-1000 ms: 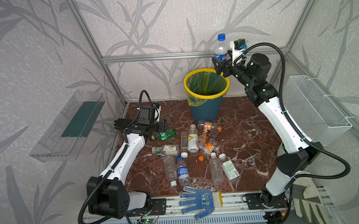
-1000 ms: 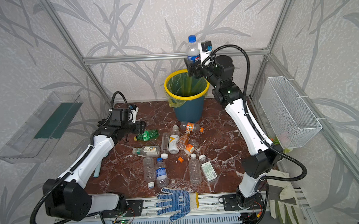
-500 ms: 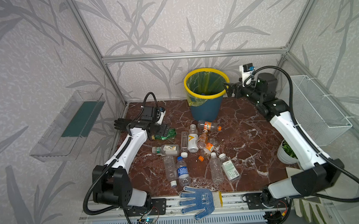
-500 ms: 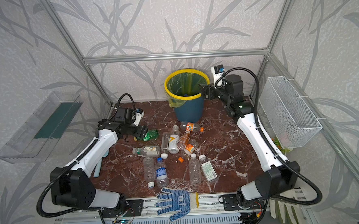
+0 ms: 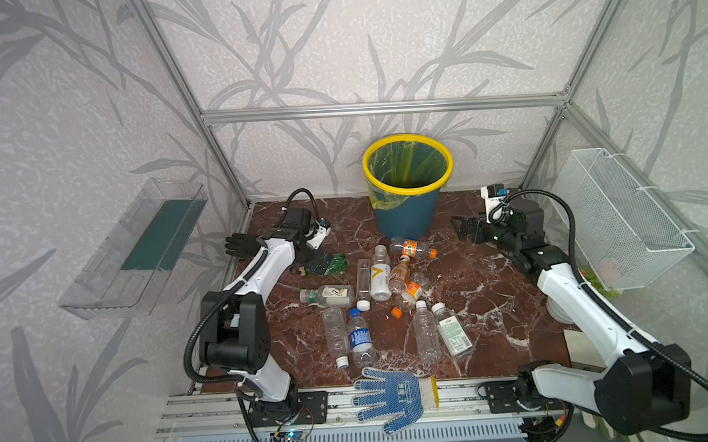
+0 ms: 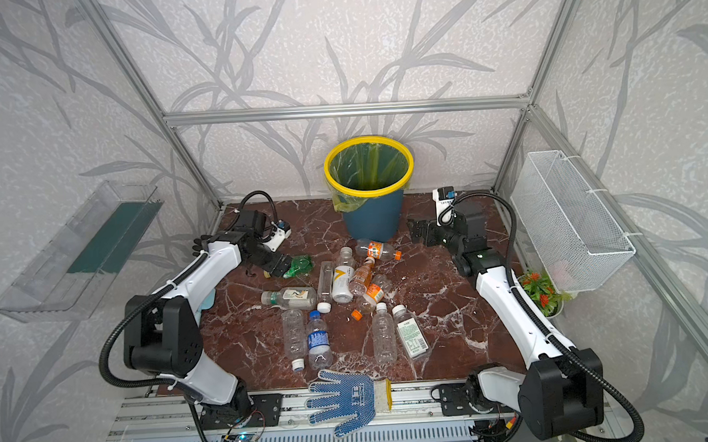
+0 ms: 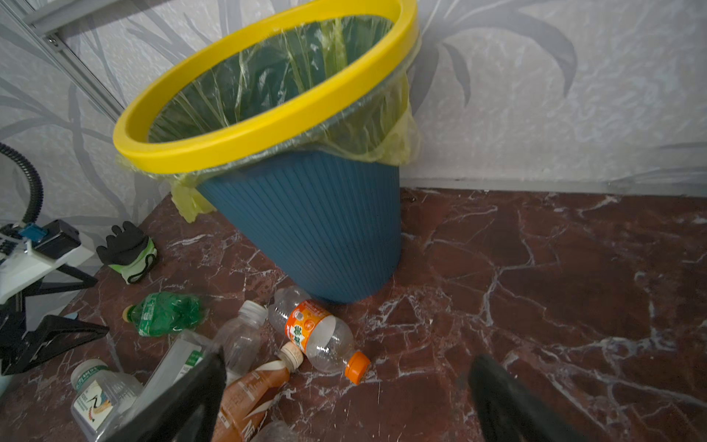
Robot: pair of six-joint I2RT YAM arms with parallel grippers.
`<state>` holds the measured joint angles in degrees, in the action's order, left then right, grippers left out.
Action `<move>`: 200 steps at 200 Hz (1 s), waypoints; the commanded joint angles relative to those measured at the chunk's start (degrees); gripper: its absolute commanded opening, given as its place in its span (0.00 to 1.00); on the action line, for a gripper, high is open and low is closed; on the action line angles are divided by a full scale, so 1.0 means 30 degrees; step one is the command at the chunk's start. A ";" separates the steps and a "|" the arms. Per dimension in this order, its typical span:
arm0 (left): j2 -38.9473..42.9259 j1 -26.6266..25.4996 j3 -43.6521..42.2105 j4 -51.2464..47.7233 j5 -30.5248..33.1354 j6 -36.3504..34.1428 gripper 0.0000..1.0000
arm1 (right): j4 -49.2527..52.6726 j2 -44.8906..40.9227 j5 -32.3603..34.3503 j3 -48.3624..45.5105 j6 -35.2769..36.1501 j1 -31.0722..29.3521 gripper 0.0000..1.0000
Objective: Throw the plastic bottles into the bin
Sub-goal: 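Grasp the green soda bottle with the left gripper while the right gripper withdraws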
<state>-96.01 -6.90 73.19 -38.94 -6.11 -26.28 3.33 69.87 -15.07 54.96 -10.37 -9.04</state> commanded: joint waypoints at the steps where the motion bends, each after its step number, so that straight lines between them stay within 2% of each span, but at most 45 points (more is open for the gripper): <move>1: -0.0899 -0.0049 0.0585 -0.1374 -0.1395 -0.2039 0.99 | -0.0155 -0.0861 -0.0050 -0.0125 -0.0025 0.0071 0.99; 18: -0.1359 -0.0056 0.0483 -0.1215 -0.1679 -0.2361 0.99 | 0.0080 -0.0906 0.0204 -0.0130 0.0313 0.0112 0.99; 40: -0.2082 -0.0046 0.0345 -0.0458 -0.0906 -0.2639 0.99 | 0.0324 -0.0906 0.0292 -0.0043 0.0642 0.0112 0.99; 69: -0.3024 -0.0362 0.0474 0.0948 -0.0658 -0.2790 0.99 | -0.0169 -0.0572 -0.1176 -0.0456 0.0072 0.0098 0.99; 130: -0.5209 -0.0693 0.1053 0.2103 0.0849 -0.3920 0.96 | 0.0080 -0.1132 -0.0649 -0.0920 0.0080 0.0114 0.99; 150: -0.5380 -0.0690 0.0789 0.2969 0.1243 -0.4006 0.93 | 0.0178 -0.1199 -0.0695 -0.0866 0.0116 0.0125 1.00; 200: -0.4730 -0.0778 0.0071 0.4449 0.1189 -0.3672 0.74 | 0.0051 -0.1140 -0.0778 -0.1004 -0.0206 0.0105 0.99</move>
<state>-111.59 -9.02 74.76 -27.94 -2.92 -36.21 3.55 67.77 -16.84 52.27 -10.15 -8.88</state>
